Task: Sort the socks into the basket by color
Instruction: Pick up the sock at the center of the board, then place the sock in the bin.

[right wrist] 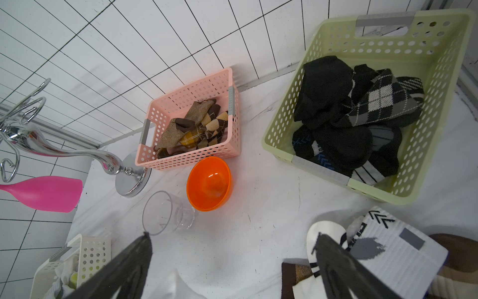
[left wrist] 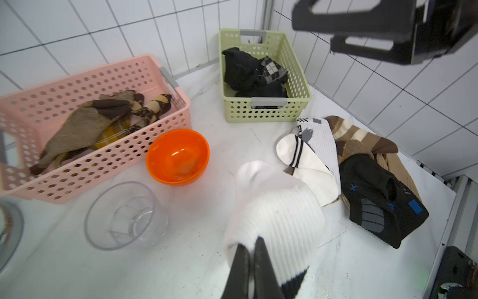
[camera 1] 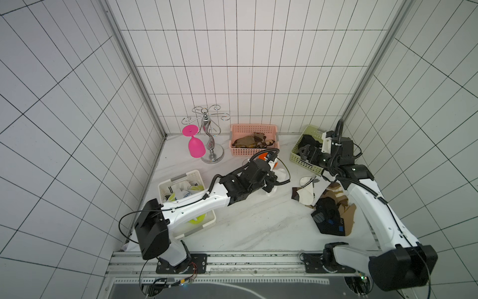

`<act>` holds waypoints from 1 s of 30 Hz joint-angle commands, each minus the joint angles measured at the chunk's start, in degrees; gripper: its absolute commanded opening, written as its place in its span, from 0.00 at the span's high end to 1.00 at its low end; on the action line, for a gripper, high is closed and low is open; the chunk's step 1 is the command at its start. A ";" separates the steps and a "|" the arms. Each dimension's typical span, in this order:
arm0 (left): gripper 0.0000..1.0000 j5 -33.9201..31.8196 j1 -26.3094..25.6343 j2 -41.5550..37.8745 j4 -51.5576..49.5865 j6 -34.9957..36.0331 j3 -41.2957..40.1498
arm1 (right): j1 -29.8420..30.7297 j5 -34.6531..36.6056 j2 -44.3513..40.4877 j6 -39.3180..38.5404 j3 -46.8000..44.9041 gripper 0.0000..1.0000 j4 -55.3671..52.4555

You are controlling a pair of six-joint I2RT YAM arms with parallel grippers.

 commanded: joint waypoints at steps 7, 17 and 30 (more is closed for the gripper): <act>1.00 -13.19 5.29 -15.54 -10.62 -8.92 -4.04 | -0.38 -1.26 0.42 -0.42 -3.80 0.01 0.52; 1.00 -18.54 17.73 -27.49 -27.54 -19.47 -6.88 | -0.33 -2.55 2.00 -0.41 -4.67 0.00 1.39; 1.00 -9.83 40.74 -35.89 -34.74 -22.54 -15.77 | -0.25 -3.91 3.39 -0.39 -6.06 0.00 2.48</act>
